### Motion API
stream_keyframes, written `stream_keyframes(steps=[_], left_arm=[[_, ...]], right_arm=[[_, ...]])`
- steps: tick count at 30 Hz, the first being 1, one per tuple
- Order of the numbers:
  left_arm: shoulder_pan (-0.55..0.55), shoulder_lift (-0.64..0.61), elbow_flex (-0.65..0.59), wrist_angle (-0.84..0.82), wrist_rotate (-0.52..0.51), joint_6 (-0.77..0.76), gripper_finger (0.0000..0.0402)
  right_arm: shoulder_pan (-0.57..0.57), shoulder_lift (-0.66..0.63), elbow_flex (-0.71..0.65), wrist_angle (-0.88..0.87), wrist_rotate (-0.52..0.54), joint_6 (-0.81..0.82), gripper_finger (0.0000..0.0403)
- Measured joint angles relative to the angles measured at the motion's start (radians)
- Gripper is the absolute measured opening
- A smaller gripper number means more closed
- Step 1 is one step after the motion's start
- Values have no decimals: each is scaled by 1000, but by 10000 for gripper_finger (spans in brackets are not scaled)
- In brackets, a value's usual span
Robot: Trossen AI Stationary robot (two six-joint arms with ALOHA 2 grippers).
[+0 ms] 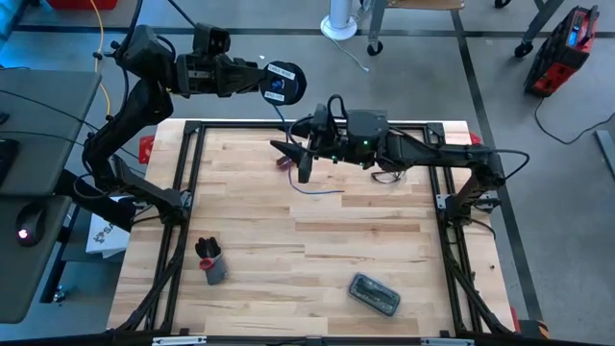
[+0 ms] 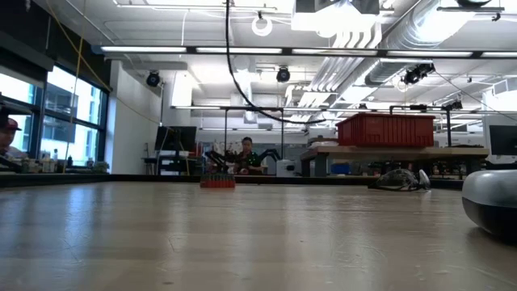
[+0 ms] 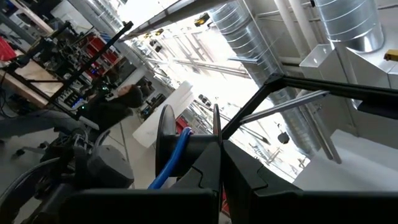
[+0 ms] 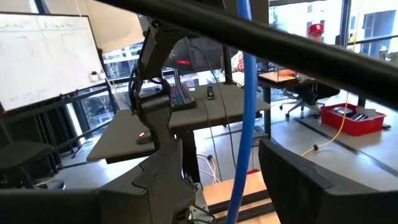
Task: Coil cords
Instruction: Coil the blue wire onto the spool
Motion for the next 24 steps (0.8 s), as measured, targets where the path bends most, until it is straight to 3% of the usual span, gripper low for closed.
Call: stream_keyframes(steps=[18,24], left_arm=[[0,0,0,0,5,-4,0],[-1,0,0,0,5,-3,0]], right_arm=[[0,4,0,9,-19,-47,115],[0,10,0,36,-12,-44,108]])
